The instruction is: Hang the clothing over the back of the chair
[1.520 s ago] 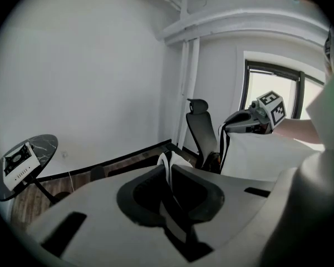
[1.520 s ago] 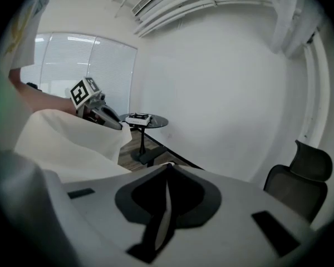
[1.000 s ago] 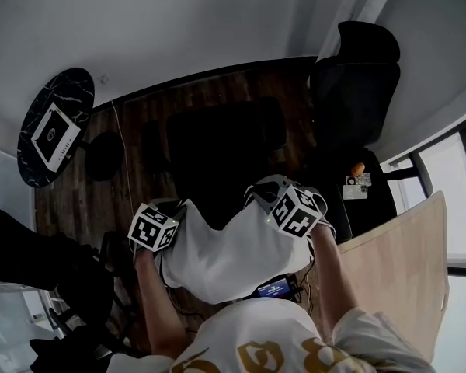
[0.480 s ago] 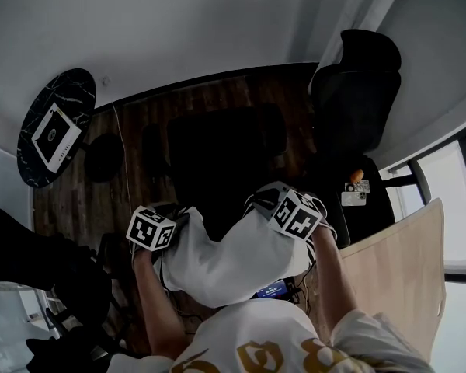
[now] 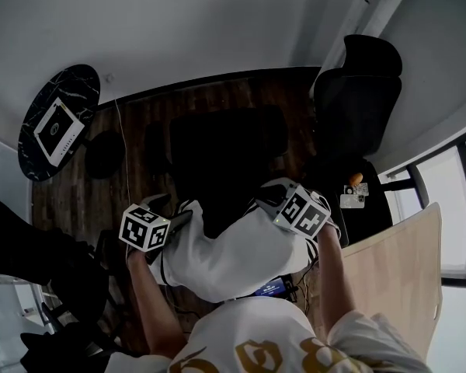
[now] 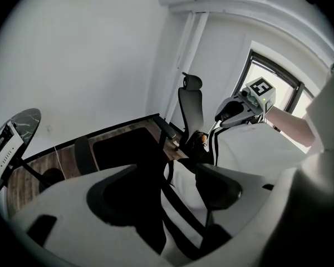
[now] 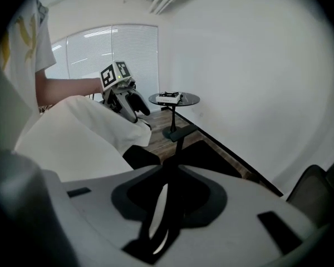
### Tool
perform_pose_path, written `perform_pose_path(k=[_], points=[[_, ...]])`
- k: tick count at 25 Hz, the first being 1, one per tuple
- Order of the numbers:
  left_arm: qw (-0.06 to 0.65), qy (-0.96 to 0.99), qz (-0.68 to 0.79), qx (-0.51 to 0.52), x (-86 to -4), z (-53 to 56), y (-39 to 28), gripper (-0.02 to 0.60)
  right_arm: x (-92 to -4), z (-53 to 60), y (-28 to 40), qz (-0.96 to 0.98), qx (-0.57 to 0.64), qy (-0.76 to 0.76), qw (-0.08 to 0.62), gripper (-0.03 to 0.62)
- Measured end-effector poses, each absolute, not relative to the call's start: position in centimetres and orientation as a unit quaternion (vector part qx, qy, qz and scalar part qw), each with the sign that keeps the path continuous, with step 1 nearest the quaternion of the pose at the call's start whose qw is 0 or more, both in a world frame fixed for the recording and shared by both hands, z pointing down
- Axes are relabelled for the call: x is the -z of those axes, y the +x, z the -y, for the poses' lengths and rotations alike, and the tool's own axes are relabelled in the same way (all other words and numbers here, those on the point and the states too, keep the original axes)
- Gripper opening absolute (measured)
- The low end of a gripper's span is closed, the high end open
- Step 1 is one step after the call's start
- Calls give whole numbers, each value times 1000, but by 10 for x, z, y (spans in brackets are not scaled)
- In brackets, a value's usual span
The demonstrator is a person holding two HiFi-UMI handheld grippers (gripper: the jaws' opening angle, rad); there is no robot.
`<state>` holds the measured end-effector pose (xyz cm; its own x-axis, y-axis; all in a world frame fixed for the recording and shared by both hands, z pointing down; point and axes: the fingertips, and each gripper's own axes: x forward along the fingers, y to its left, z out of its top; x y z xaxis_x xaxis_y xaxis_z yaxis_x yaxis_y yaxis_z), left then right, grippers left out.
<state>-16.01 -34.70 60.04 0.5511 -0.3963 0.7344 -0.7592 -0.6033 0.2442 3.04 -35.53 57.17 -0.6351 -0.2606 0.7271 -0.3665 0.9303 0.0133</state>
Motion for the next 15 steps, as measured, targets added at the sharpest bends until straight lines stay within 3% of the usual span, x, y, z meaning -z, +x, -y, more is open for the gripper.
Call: perform_pose_path(k=[8, 13, 15], points=[[249, 843, 374, -297, -577, 341, -164, 316, -545, 352, 26, 902, -39, 207, 377, 80], [218, 847, 399, -277, -554, 335, -168, 195, -529, 343, 20, 900, -6, 228, 373, 39], [196, 843, 418, -278, -544, 334, -172, 98, -522, 342, 21, 894, 10, 243, 376, 26]])
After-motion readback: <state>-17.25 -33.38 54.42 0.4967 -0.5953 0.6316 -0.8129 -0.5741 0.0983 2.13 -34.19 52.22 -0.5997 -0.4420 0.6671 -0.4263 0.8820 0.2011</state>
